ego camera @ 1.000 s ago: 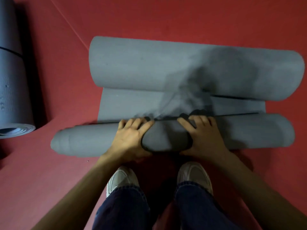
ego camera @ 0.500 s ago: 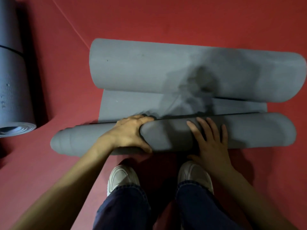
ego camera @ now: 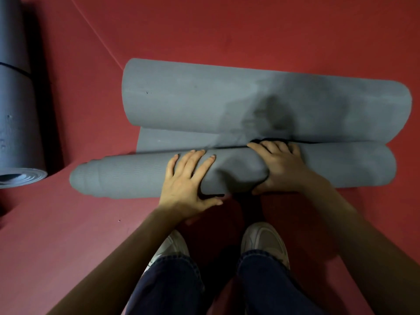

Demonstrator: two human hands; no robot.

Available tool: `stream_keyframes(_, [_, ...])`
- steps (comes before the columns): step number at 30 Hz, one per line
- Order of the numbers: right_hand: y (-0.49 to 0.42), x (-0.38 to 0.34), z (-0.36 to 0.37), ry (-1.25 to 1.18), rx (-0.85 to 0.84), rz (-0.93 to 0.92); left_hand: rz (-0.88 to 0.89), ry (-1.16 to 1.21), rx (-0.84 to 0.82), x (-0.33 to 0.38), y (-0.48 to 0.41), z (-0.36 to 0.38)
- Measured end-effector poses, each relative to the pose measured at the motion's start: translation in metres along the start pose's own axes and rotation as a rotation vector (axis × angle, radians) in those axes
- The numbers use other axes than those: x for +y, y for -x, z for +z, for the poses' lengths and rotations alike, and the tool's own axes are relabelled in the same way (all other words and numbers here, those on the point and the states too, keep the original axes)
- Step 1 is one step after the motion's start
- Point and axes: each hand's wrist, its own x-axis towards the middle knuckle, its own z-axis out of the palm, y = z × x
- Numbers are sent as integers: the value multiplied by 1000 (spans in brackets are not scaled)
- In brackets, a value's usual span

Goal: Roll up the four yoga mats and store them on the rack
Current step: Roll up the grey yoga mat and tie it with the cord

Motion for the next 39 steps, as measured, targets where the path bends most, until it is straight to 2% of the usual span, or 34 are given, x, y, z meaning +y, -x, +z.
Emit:
stream_keyframes(4, [-13, -8, -7, -146, 42, 133, 30, -67, -4, -5, -8, 1])
stream_keyframes(7, [-31, -14, 1, -53, 290, 227, 19, -88, -6, -10, -19, -1])
stream_keyframes(9, [-37, -16, 3, 5, 362, 266, 18, -95, -18, -11, -24, -2])
stream_keyframes(12, [-45, -15, 2, 20, 297, 271, 22, -109, -24, -13, -26, -2])
stream_keyframes(15, [-51, -10, -2, -89, 205, 325, 17, -129, -27, -13, -28, -1])
stream_keyframes(20, [-53, -9, -8, -179, 289, 286, 24, -117, -118, -22, -45, -7])
stream_keyframes(23, [-58, -7, -12, -160, 264, 253, -35, -7, -285, -31, -71, -26])
stream_keyframes(26, [-54, -6, -8, -121, 354, 283, -152, 353, -460, -49, -108, -39])
stream_keyframes(28, [-46, -3, 3, -122, 443, 288, -165, 515, -396, -59, -125, -39])
stream_keyframes(31, [-38, 4, 13, -93, 533, 205, -161, 365, -177, -67, -130, -35])
stream_keyframes(34, [-47, 14, -3, -60, 289, 179, -126, 205, 71, -55, -113, -26])
stream_keyframes(36, [-54, 17, -16, -67, 215, 156, -93, 66, 226, -44, -100, -14])
stream_keyframes(37, [-58, 19, -21, -74, 199, 148, -77, -4, 261, -41, -95, -8])
stream_keyframes(39, [-63, 22, -27, -73, 172, 136, -26, -123, 176, -41, -90, -3])
